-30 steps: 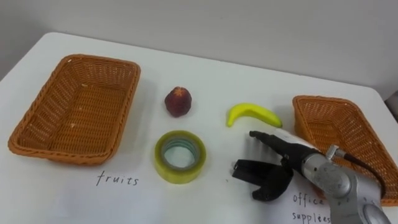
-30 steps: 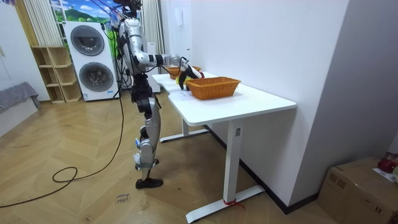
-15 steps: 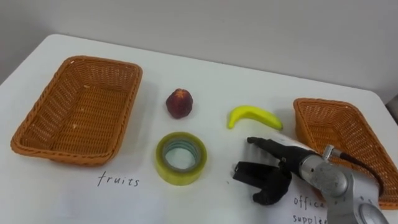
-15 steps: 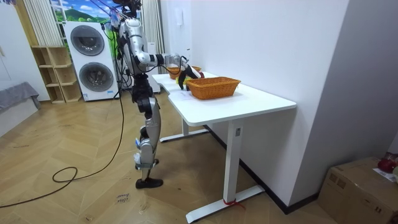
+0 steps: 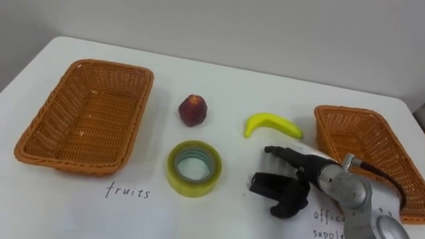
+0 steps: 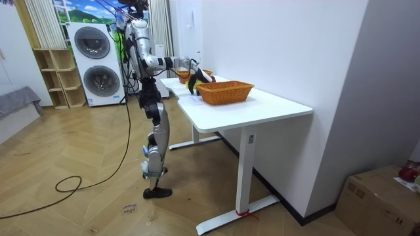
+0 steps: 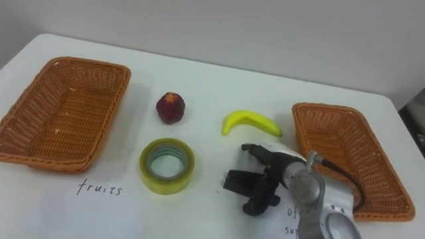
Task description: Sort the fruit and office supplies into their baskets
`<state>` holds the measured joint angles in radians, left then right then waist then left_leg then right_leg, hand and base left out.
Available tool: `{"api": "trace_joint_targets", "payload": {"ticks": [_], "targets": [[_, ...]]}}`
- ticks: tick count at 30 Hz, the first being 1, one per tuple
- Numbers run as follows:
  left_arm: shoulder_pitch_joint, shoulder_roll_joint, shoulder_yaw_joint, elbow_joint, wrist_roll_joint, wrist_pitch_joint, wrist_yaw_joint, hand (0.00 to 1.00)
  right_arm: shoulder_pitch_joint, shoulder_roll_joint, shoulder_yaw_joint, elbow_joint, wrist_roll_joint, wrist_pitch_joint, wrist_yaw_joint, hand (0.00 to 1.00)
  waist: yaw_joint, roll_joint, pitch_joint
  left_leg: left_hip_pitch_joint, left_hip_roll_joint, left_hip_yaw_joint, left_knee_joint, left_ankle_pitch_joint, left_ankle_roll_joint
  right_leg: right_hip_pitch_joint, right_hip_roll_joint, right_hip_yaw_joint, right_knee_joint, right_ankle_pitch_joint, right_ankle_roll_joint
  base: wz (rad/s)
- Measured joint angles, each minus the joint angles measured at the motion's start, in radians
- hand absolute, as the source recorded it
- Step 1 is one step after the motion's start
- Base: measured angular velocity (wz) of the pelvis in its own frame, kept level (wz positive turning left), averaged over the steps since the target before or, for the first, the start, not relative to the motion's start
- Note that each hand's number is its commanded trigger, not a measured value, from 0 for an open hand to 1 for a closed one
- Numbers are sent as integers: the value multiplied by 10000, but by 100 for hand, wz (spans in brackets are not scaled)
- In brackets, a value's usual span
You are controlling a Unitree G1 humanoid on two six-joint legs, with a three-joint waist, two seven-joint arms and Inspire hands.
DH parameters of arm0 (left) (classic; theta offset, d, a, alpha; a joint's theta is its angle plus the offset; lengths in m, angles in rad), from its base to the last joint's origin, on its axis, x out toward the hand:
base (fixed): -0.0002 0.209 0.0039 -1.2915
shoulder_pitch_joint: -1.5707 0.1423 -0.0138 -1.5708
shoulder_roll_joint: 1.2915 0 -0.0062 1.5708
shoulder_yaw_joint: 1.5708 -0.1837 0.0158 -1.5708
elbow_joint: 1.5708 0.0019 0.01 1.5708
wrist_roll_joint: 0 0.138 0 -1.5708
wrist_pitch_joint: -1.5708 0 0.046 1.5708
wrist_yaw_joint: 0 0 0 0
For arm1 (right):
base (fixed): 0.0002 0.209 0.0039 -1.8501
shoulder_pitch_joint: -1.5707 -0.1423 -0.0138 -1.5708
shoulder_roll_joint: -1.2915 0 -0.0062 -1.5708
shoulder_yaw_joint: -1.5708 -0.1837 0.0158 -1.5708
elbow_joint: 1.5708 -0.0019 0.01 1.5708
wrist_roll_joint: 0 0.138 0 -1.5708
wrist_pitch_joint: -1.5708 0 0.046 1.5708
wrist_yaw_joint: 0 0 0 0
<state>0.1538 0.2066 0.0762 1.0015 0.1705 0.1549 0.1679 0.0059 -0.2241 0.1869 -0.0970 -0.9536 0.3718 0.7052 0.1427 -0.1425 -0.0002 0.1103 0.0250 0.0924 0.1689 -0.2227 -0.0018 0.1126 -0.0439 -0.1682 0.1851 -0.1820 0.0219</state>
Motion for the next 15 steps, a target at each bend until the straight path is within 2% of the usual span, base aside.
{"api": "trace_joint_targets", "payload": {"ticks": [5,15], "targets": [[0,-12,-16,-3,-3,-12,202,0,-465,133,25,656,-343,20,-700,100,5,-4,-2,-37,-3,-135,11,0,0,-8,-5,-165,-10,3,1,9],[-80,-10,-9,-3,-6,-35,306,0,-495,165,196,853,-718,13,-1151,100,32,-10,-7,-26,-16,-165,55,0,2,65,-25,-269,-12,3,2,0]]}}
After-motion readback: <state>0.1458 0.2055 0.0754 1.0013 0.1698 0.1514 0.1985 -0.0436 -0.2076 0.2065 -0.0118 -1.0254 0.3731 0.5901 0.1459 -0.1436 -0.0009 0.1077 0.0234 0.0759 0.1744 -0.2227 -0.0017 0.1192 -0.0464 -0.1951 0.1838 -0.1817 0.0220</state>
